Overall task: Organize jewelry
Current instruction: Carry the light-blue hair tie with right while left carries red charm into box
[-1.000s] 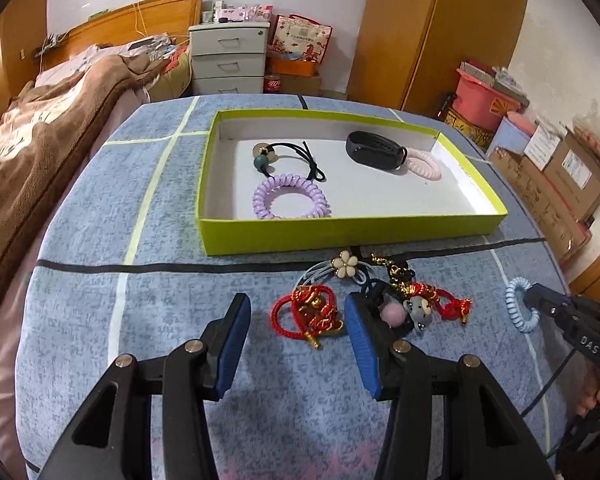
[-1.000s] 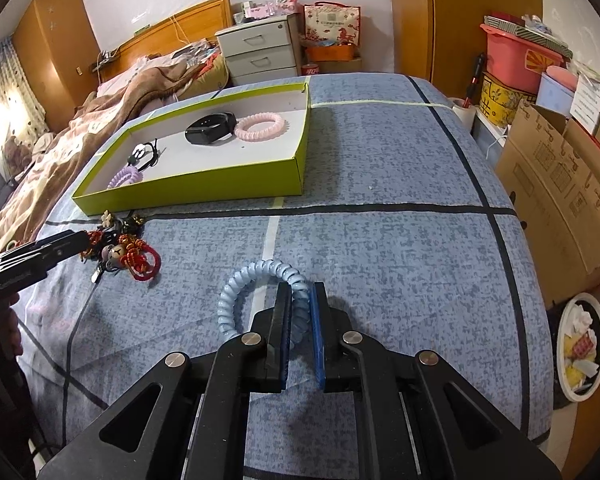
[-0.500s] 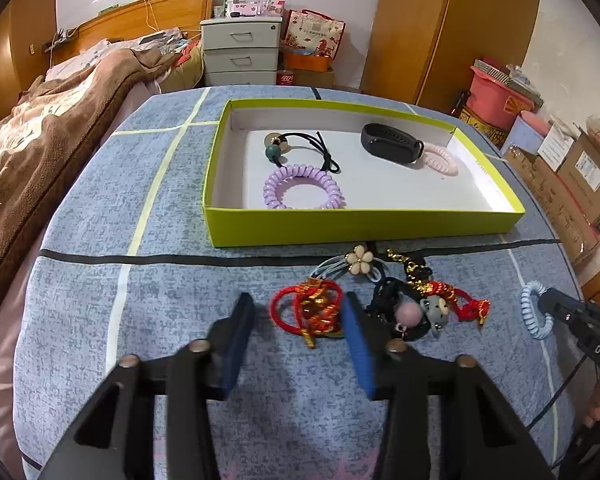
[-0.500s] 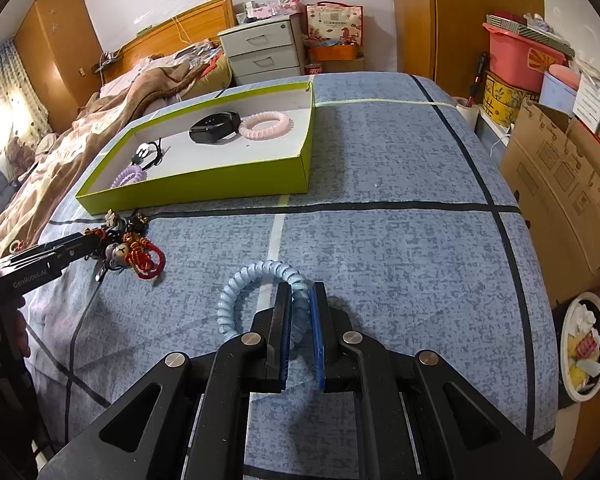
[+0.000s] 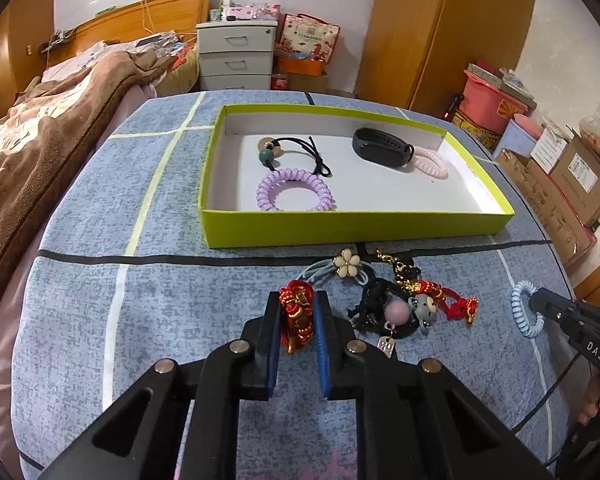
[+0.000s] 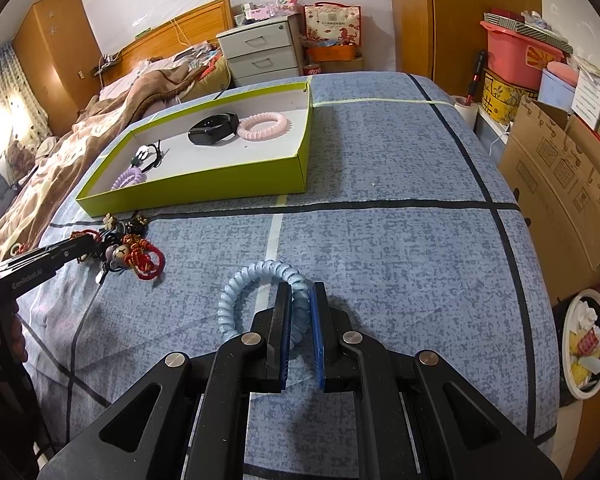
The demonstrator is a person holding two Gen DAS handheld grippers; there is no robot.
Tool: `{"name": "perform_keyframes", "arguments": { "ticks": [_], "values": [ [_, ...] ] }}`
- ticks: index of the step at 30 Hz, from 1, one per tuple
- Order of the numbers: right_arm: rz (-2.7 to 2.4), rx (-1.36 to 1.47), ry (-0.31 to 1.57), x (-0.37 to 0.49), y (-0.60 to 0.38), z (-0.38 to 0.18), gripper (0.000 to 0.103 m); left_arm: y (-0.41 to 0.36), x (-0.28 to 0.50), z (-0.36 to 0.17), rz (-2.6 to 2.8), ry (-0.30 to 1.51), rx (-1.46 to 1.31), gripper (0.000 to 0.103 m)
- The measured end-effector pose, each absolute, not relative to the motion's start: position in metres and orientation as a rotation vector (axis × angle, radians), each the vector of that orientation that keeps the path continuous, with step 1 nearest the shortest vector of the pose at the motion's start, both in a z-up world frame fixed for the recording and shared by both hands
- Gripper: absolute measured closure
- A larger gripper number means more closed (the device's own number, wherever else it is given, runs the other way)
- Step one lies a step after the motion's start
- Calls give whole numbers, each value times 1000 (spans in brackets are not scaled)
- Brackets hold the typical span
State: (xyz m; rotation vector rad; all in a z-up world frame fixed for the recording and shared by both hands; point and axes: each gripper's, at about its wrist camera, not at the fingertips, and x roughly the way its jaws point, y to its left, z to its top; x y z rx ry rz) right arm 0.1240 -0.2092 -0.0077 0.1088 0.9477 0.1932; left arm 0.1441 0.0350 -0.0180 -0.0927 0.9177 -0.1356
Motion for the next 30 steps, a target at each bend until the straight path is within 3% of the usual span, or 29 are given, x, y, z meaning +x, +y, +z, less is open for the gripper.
{"name": "perform_keyframes", "arguments": {
  "ticks": [30],
  "values": [
    [227,175,871,115,-209,18,93,48,132,18,-167,828,-145,87]
  ]
}}
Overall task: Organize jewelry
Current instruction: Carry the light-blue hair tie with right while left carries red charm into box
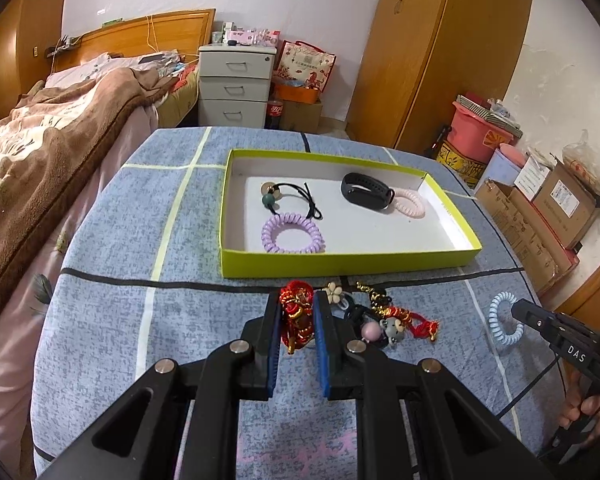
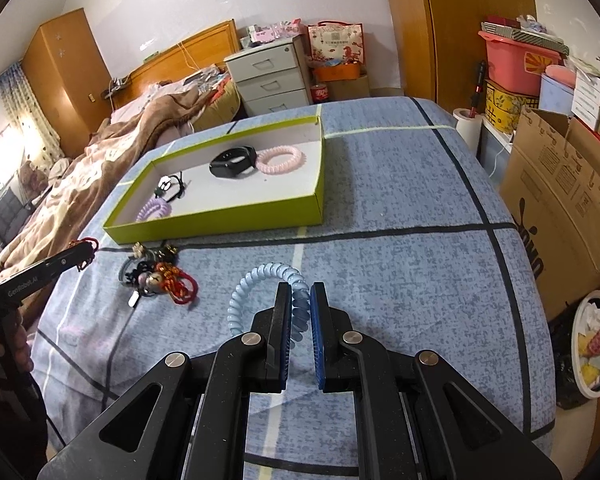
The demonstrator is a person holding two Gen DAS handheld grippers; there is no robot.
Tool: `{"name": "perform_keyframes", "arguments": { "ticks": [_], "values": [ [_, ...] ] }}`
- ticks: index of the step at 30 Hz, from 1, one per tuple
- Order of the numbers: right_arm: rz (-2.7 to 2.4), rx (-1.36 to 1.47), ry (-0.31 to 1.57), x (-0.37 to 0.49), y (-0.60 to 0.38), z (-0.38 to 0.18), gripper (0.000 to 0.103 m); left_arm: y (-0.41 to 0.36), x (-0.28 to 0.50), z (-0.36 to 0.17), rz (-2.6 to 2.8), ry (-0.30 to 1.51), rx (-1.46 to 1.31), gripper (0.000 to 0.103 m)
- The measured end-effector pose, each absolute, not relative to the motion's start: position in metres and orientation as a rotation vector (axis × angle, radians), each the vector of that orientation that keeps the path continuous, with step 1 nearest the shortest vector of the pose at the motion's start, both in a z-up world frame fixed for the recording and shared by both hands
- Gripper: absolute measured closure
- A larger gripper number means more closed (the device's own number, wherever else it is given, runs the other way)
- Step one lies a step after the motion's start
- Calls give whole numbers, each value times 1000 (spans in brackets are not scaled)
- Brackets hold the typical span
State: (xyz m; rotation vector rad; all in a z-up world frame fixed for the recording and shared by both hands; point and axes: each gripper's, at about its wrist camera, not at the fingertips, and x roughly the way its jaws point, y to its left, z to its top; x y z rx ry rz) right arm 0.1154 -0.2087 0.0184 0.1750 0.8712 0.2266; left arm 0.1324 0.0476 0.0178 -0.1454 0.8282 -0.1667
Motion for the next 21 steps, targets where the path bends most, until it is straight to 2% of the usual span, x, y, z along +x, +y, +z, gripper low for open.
{"name": "perform_keyframes", "arguments": {
  "ticks": [21],
  "values": [
    [245,157,827,189,-185,43,93,25,190,35,-237,820,-120,87]
  ]
}}
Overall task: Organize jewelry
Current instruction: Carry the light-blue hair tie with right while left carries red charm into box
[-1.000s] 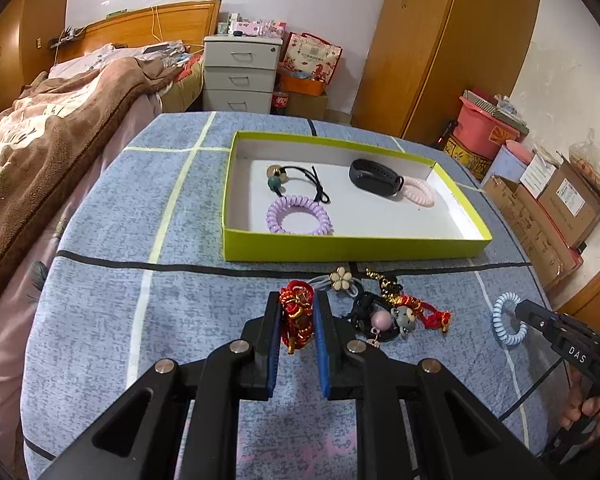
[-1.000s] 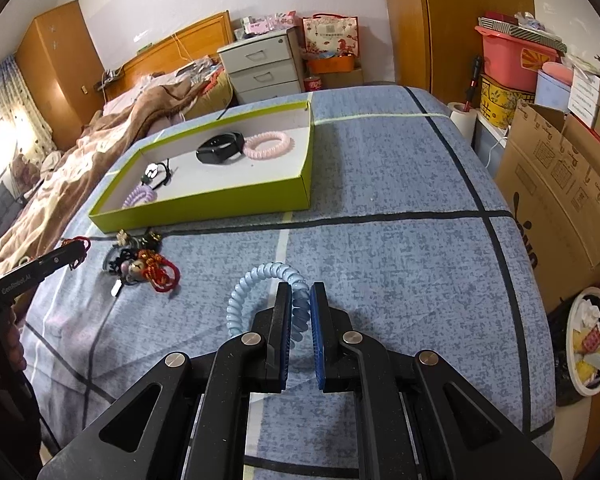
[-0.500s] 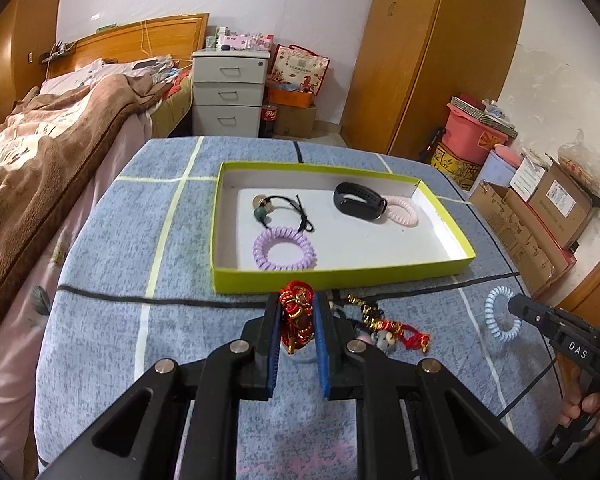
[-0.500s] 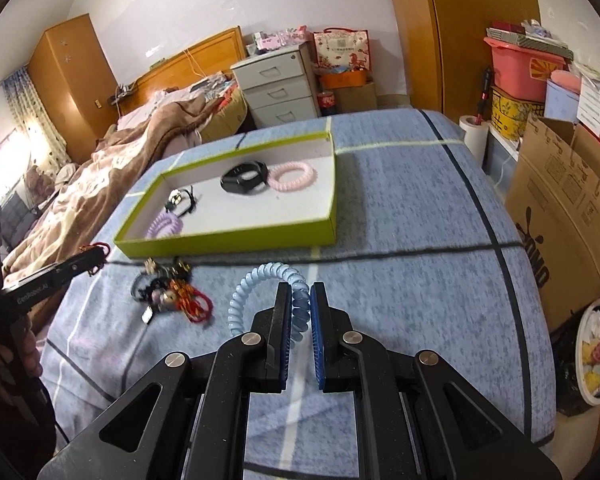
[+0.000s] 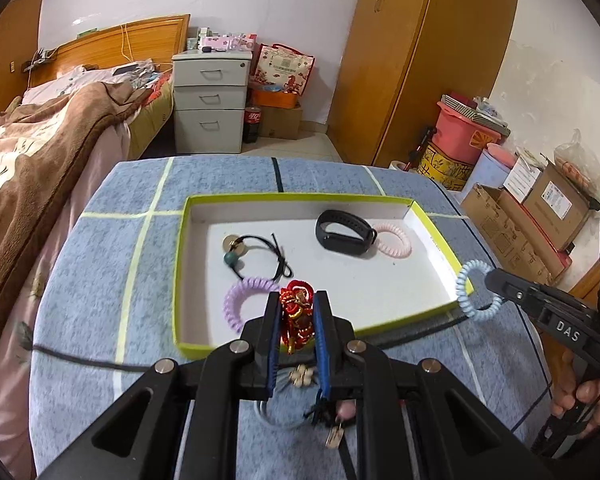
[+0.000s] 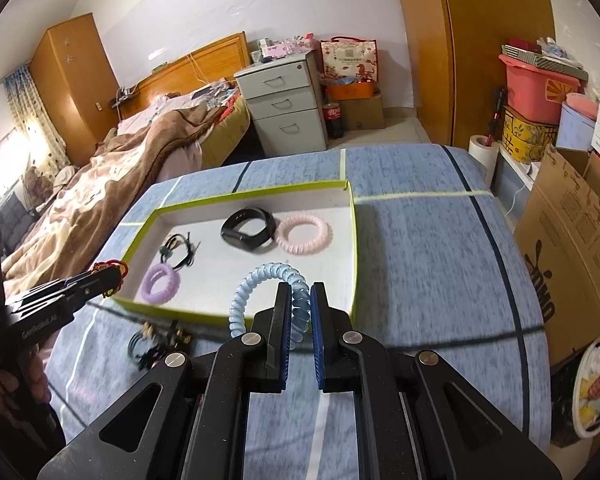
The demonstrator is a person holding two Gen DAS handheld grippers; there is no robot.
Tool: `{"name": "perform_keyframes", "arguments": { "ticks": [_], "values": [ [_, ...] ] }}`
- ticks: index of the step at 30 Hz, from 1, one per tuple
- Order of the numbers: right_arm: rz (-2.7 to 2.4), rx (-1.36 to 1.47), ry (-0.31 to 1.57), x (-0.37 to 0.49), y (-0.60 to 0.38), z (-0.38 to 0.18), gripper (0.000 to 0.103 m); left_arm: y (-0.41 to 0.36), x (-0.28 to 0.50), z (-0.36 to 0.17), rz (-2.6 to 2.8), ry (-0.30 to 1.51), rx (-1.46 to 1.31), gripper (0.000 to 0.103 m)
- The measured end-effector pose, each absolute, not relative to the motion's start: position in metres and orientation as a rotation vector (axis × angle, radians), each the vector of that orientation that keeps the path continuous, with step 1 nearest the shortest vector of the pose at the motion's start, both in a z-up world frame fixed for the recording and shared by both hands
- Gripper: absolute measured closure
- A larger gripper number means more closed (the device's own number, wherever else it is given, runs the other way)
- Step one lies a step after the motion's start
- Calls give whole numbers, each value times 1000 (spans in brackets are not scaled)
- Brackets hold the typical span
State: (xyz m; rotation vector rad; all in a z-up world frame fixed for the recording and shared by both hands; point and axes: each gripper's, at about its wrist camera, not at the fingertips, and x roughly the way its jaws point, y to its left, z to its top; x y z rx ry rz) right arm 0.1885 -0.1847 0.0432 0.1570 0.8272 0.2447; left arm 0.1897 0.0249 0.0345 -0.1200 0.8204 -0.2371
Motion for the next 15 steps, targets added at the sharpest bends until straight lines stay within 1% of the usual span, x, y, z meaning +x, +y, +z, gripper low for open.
{"name": "perform_keyframes", "arguments": {
  "ticks": [15],
  "values": [
    [230,103,906,237,-173,21,93,3,240,12,-271,885,-120,87]
  ]
}}
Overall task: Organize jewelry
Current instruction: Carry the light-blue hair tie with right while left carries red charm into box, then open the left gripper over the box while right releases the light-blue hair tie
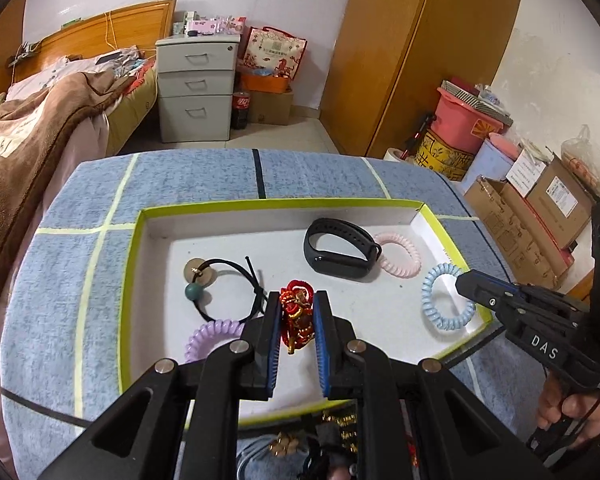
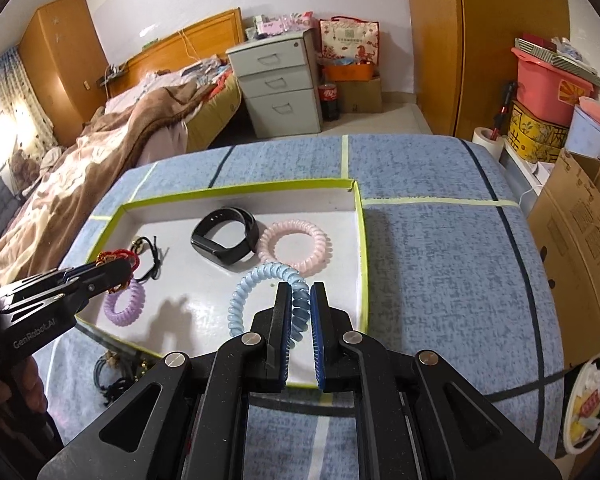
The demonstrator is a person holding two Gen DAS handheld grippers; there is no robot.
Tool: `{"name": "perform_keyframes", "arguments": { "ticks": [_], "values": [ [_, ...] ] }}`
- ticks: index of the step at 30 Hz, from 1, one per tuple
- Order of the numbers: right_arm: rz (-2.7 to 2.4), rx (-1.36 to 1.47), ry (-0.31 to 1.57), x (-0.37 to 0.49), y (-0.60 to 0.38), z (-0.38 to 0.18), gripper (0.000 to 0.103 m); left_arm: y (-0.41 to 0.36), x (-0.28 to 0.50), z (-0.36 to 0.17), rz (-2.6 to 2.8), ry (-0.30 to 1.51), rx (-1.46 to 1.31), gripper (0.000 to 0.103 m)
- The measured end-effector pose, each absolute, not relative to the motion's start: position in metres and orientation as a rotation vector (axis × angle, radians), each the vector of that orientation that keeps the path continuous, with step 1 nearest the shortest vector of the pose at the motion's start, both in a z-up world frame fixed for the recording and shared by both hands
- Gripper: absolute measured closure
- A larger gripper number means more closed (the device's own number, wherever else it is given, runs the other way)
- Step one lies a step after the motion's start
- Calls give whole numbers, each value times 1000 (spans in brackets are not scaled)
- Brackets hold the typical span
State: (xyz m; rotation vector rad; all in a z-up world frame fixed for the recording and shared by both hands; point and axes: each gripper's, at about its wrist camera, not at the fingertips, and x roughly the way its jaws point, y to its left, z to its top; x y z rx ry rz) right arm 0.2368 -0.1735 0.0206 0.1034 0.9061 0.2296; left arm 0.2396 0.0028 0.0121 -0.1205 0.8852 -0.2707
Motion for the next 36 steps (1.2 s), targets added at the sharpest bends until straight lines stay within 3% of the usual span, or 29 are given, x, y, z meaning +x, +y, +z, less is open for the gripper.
{"name": "perform_keyframes", "arguments": {
  "ticks": [21,36],
  "values": [
    [207,9,972,249,-169,-1,93,-10,254,-13,-259,963,-101,86],
    [215,5,970,248,-165,-2,90,-14,254,-15,-255,969,-96,72]
  ]
}}
